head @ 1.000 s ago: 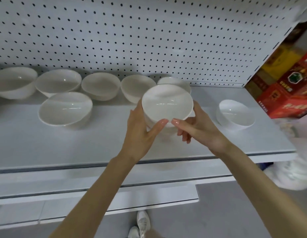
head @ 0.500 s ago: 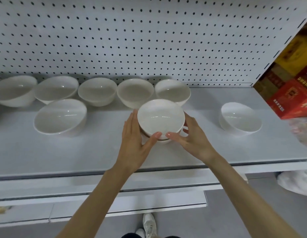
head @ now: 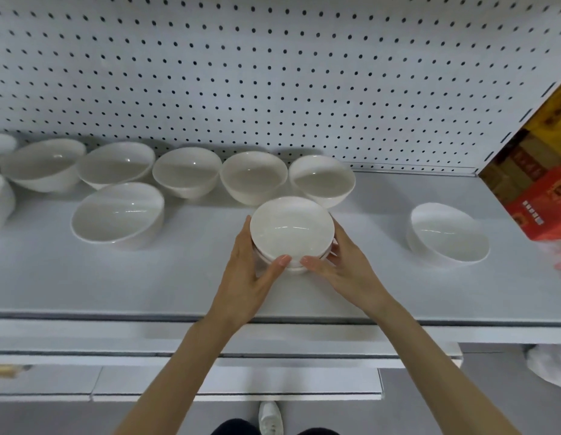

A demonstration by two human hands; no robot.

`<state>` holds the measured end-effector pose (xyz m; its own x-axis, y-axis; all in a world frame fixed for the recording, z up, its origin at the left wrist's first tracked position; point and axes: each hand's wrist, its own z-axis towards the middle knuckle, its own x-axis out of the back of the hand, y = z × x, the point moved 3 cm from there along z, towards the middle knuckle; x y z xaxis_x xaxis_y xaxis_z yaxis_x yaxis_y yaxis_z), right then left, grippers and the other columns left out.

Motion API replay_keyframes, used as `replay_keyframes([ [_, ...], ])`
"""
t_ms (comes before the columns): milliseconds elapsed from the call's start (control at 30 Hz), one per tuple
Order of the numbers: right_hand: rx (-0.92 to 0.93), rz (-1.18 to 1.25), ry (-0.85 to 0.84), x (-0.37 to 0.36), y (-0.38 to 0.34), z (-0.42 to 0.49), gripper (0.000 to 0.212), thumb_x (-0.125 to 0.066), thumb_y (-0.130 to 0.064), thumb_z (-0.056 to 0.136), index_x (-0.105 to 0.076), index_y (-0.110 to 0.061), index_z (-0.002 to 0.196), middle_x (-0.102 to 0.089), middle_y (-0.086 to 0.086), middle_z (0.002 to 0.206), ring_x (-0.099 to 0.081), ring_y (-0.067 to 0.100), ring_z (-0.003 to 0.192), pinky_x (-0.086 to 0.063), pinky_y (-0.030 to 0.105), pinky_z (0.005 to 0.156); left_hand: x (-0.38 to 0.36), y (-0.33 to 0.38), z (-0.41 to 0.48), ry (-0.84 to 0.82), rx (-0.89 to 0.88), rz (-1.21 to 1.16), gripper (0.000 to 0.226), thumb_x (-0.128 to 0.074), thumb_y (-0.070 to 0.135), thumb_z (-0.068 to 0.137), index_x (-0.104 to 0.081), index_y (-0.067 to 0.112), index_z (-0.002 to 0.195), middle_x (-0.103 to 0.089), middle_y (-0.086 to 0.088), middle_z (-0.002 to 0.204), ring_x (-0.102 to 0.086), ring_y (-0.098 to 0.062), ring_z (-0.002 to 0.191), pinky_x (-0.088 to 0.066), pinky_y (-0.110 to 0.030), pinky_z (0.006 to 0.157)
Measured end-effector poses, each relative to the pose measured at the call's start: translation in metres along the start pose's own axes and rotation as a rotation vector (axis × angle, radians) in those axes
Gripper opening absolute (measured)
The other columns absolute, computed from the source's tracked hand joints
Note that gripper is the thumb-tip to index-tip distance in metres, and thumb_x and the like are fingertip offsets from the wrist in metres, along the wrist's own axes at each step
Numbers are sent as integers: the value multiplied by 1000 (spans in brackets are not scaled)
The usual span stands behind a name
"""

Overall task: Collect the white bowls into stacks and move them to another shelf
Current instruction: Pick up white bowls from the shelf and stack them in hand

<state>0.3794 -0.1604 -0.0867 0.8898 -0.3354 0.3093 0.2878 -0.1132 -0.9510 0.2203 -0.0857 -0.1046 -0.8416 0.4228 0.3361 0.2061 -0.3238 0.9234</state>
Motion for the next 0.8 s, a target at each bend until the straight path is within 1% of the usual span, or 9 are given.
replay_keyframes([
  [67,2,6,-39,1,5,2,90,-76,-54,57,-30,-54,134,-51,-24,131,-53,1,120,-48,26,100,0,-1,0,5,-3,-16,87,-56,62,76,-23,27,149,-37,12,148,-35,5,132,-29,-2,99],
  [133,-13,15,-75,2,10,4,111,-79,-54,56,-18,-43,148,-47,-21,137,-50,5,126,-46,34,105,-1,-3,0,10,-12,-35,89,-57,61,76,-22,26,150,-37,10,149,-35,0,135,-32,-11,106],
  [200,-24,33,-77,2,14,6,121,-81,-52,54,-12,-37,152,-46,-17,139,-50,7,127,-45,38,106,-3,-5,1,24,-11,-56,90,-59,60,75,-22,26,150,-38,9,149,-36,-3,136,-34,-21,109],
  [367,36,46,-31,2,15,8,109,-88,-36,55,-30,-34,148,-56,-19,130,-56,3,119,-49,39,101,-3,-3,-3,61,-22,-117,79,-63,54,74,-27,37,143,-43,15,143,-41,-1,132,-38,-26,108],
  [433,57,51,-42,-4,12,9,107,-90,-34,54,-35,-33,146,-57,-19,128,-56,4,118,-50,39,100,3,-6,-7,90,-16,-124,83,-64,53,73,-28,32,145,-43,15,144,-42,-3,132,-39,-30,109],
  [500,85,61,-71,-14,6,11,96,-91,-21,58,-42,-37,139,-60,-21,122,-57,3,116,-51,36,98,14,-10,-13,135,-7,-108,92,-65,54,72,-26,23,149,-44,9,146,-43,-4,132,-40,-32,109],
  [600,107,84,-117,-35,-5,17,85,-89,-19,56,-49,-41,128,-64,-20,116,-59,2,113,-52,27,92,37,-12,-21,211,1,-69,94,-64,55,71,-26,20,150,-46,6,144,-46,-4,129,-42,-26,105],
  [667,108,107,-143,-51,-12,21,86,-89,-22,54,-51,-36,130,-64,-15,118,-60,4,113,-52,26,92,53,-13,-27,261,4,-44,93,-64,56,70,-29,21,149,-50,7,141,-49,-1,126,-44,-18,100],
  [800,108,126,-195,-78,-19,23,94,-88,-34,49,-50,-27,135,-64,-11,122,-60,6,114,-52,26,90,76,-17,-37,322,3,-52,82,-65,53,70,-35,29,142,-52,22,131,-49,13,118,-40,-5,91],
])
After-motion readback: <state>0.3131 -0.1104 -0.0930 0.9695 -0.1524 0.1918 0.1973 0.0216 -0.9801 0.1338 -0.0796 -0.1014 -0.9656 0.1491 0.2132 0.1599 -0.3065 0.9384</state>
